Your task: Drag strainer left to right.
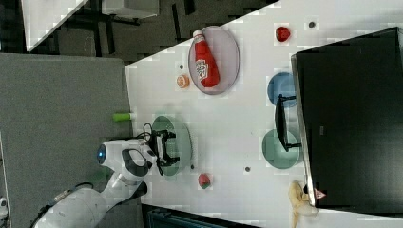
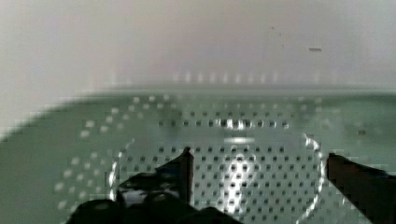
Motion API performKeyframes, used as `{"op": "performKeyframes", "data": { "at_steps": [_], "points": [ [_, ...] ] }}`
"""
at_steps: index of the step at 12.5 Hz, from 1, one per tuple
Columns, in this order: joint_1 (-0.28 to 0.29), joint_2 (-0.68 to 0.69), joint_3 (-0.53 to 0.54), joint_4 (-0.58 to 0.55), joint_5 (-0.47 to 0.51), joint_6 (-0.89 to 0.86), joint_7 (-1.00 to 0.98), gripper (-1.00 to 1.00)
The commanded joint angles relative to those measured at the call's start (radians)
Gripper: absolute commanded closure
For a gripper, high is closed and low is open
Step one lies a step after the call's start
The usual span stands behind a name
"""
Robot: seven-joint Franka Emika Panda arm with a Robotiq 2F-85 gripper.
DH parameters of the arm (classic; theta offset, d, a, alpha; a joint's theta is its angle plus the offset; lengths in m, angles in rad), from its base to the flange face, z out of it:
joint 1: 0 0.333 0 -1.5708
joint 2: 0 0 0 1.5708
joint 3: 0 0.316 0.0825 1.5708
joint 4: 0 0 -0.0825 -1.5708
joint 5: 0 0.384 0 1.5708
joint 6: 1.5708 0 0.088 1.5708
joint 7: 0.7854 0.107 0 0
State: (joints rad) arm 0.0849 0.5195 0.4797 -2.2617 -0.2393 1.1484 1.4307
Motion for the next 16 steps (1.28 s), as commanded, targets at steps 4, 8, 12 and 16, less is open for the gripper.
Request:
{"op": "performKeyframes", "data": {
  "at_steps": [4,8,12,16],
  "points": [
    [-0.023,-0.022,-0.045,-0.022,-0.012,-0.005,0.04,-1.0],
    [-0.08,-0.073,-0.064,-0.071,-0.012,-0.006,-0.025,-1.0],
    [-0.149,-0.106,-0.074,-0.123,-0.012,-0.007,-0.101,-1.0],
    [-0.218,-0.133,-0.097,-0.156,-0.012,-0.008,-0.189,-1.0]
  ]
}}
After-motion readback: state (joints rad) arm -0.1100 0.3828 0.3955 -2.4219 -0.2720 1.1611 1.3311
